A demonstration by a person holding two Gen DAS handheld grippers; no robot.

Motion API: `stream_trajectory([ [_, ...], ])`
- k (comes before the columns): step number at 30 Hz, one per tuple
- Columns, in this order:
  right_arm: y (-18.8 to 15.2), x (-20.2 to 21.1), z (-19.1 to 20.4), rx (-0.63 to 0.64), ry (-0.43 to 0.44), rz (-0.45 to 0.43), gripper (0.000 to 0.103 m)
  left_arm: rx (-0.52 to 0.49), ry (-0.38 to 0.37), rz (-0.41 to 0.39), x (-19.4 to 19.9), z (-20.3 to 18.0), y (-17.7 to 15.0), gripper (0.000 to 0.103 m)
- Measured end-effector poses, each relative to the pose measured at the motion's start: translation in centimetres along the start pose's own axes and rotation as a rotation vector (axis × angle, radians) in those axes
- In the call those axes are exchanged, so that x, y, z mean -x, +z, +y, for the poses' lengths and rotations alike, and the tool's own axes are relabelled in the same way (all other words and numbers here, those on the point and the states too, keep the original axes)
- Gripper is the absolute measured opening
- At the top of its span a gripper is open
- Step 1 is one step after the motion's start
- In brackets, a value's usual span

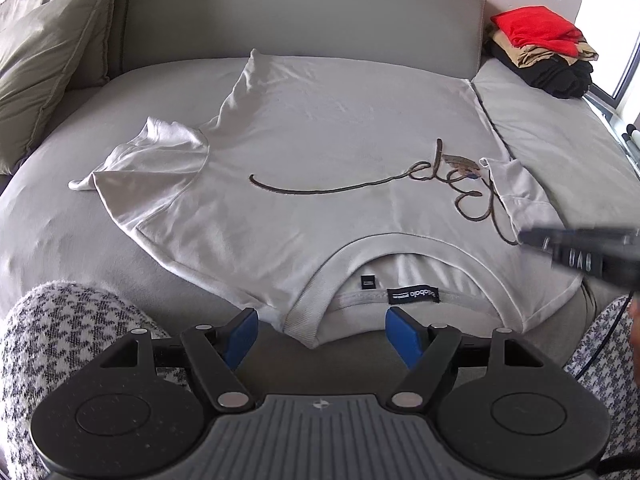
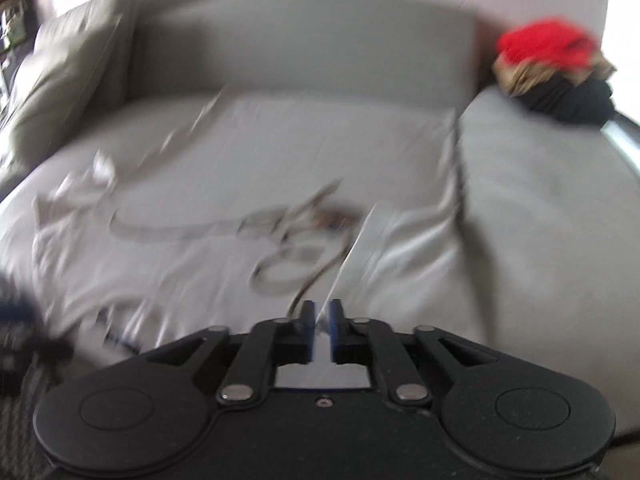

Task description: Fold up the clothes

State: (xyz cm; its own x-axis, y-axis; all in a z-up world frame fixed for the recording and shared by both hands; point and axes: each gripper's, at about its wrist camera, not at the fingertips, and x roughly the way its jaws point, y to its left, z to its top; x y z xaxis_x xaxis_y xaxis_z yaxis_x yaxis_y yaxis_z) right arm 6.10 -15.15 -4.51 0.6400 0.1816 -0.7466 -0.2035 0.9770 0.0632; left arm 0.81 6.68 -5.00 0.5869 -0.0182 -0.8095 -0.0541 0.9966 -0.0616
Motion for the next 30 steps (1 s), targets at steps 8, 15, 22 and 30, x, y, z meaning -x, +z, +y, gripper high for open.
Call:
stream_trajectory([
  [8,2.2,0.4,-7.1,-0.326,-0.14,-0.022,0.011,0.001,-0.008,0.01,-0.4,-0.3,0.1,0.073],
  [15,1.0,-5.0,-9.0,-0.297,-0.248,0.239,0.007,-0.035,0.013,-0.007,0.0,-0.8,0.1,0.073],
  [22,2.7,-2.1,-8.8,-0.325,-0.216,0.139,0.008,-0.043,0.011,-0.004,-0.6,-1.0,0.8,0.073],
  [30,5.8,-2.7,-10.8,-0.485,-0.066,0.002,0.011,-0.046,0.031,-0.019,-0.5,-0.6,1.2,0.073],
])
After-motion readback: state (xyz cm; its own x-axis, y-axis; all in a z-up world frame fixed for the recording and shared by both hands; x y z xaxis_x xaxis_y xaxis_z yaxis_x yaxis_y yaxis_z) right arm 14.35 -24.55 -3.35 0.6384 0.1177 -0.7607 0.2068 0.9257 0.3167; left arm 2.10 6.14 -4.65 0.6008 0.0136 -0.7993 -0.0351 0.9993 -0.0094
